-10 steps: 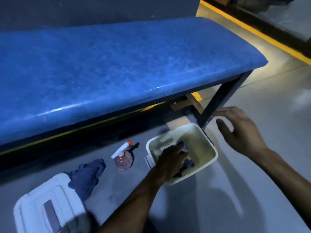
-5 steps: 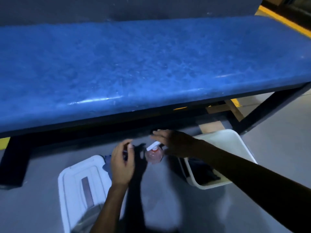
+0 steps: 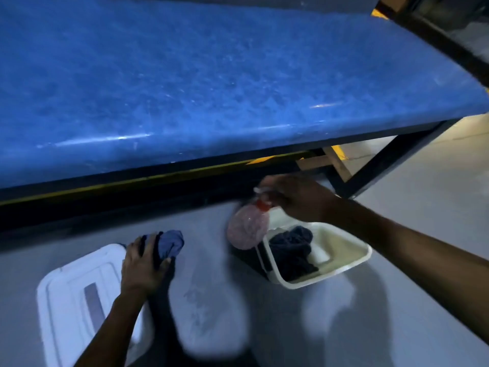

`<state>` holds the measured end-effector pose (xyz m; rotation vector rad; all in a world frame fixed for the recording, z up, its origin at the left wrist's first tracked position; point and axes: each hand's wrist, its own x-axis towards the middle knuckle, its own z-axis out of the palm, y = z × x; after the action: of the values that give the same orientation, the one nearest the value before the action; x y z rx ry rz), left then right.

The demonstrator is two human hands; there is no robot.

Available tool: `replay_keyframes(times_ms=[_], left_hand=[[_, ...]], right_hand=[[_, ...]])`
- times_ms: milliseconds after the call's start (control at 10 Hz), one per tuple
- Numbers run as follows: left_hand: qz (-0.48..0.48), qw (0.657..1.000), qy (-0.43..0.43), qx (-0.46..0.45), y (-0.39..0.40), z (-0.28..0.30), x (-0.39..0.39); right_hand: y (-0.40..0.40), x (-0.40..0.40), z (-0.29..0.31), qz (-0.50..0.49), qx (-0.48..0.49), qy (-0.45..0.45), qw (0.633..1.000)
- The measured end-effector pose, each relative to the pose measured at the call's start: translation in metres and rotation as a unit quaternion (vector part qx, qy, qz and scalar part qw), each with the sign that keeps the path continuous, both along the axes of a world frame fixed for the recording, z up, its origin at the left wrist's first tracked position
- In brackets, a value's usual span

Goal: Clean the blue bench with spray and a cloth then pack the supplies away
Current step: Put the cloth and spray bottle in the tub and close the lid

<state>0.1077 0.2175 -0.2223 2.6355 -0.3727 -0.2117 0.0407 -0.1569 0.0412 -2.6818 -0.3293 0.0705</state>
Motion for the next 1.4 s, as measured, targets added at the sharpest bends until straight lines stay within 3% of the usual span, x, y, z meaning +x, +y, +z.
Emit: replay_keyframes(times_ms=[200, 300, 500, 600, 700, 800, 900, 1000, 1100, 1200, 1300, 1400], left_hand=[[-0.026, 0.997, -0.006, 0.077, -0.004, -0.021, 0.001], [-0.015, 0.996, 0.011, 0.085, -0.006, -0.024, 0.002], [0.005, 0.997, 0.016, 0.08, -0.011, -0.016, 0.003], [0.015, 0.998, 0.014, 0.053, -0.011, -0.007, 0.002], [0.03, 0.999, -0.01, -0.023, -0.029, 0.029, -0.005], [0.021, 0.983, -0.068, -0.171, -0.077, 0.09, -0.021], [-0.11, 0.952, -0.11, -0.264, -0.141, 0.149, -0.039], [-0.232, 0.935, -0.078, -0.255, -0.201, 0.166, -0.052], [-0.313, 0.934, -0.062, -0.16, -0.253, 0.157, -0.066], [-0.361, 0.924, -0.126, 0.001, -0.288, 0.144, -0.07], [-0.375, 0.917, -0.121, 0.066, -0.291, 0.134, -0.061], [-0.314, 0.942, -0.089, -0.075, -0.254, 0.131, -0.052]], right_hand=[[-0.099, -0.05, -0.006, -0.172, 0.041, 0.113, 0.978], [-0.118, -0.065, -0.048, -0.198, 0.011, 0.202, 0.959], [-0.134, -0.069, -0.123, -0.222, -0.133, 0.238, 0.936], [-0.145, -0.076, -0.138, -0.299, -0.03, 0.237, 0.924], [-0.137, -0.076, -0.127, -0.319, -0.036, 0.214, 0.923], [-0.131, -0.077, -0.109, -0.328, -0.055, 0.175, 0.927], [-0.134, -0.08, -0.09, -0.333, -0.032, 0.135, 0.933], [-0.144, -0.086, -0.085, -0.359, -0.012, 0.121, 0.925], [-0.158, -0.094, -0.088, -0.37, -0.026, 0.091, 0.924], [-0.164, -0.1, -0.088, -0.37, -0.023, 0.084, 0.925], [-0.161, -0.1, -0.088, -0.362, -0.008, 0.054, 0.93], [-0.145, -0.084, -0.08, -0.338, -0.002, -0.019, 0.941]])
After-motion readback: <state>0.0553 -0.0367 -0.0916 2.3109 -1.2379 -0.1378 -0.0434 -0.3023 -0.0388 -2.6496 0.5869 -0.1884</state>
